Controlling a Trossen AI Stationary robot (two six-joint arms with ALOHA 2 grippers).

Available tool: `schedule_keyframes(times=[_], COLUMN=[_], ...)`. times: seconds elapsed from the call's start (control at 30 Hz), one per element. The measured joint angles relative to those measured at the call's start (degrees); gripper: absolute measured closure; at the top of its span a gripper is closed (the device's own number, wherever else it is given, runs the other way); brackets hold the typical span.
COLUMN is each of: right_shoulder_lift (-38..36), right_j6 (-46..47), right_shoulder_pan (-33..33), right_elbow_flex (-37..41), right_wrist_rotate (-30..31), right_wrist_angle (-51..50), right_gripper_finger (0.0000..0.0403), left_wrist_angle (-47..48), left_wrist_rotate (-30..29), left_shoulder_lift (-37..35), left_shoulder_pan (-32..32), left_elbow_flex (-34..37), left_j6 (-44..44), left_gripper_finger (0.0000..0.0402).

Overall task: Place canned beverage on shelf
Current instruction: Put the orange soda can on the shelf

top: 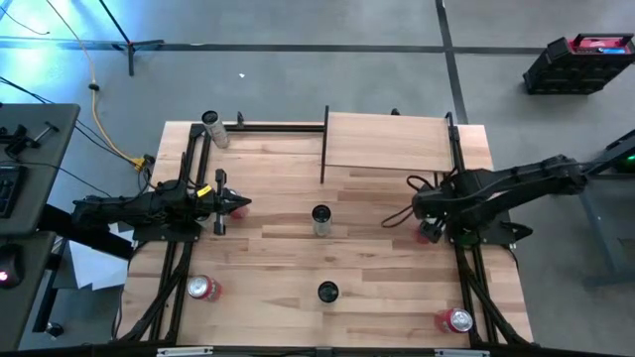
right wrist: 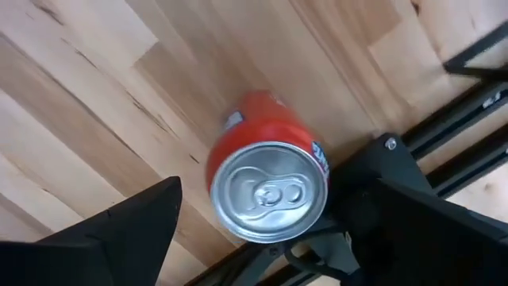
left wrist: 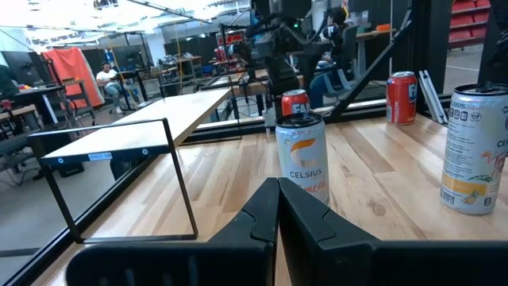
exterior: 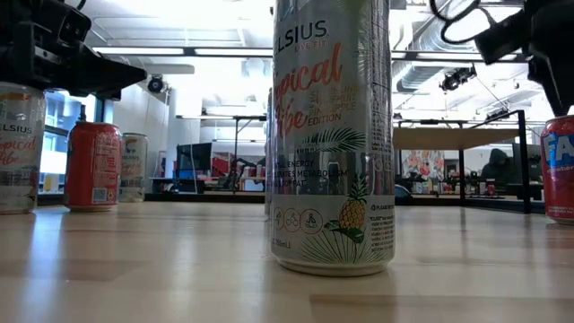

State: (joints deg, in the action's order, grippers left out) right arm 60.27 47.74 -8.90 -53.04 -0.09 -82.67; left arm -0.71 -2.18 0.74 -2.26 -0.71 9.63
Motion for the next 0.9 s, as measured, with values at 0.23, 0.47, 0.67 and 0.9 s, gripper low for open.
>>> schedule_keyframes(times=[0.23, 0.47, 0.67, 0.9], right_shoulder_lift=[0.00, 0.15, 0.15, 0.17], right_j6=[-0.83, 3.10, 6.02, 13.34], right_shoulder_pan=[1.54, 1.53, 1.53, 1.49], right_elbow_flex=[4.10, 5.95, 5.97, 5.95], right_wrist_rotate=[-4.29, -0.16, 0.96, -0.01], right_wrist_angle=[5.10, 3.73, 3.82, 4.12], right_gripper_finger=[0.0004, 0.0004, 0.0004, 0.0005], left_wrist_angle=[0.01, 0.01, 0.02, 0.00], left_wrist_rotate=[-0.01, 0.00, 0.00, -0.01], left_shoulder_lift=[0.02, 0.01, 0.02, 0.00], left_shoulder_pan=[0.00, -0.01, -0.02, 0.00], left_elbow_flex=[0.00, 0.00, 0.00, 0.00], left_j6=[0.00, 0.00, 0.00, -0.02], left_gripper_finger=[0.0398, 0.0398, 0.0398, 0.0398])
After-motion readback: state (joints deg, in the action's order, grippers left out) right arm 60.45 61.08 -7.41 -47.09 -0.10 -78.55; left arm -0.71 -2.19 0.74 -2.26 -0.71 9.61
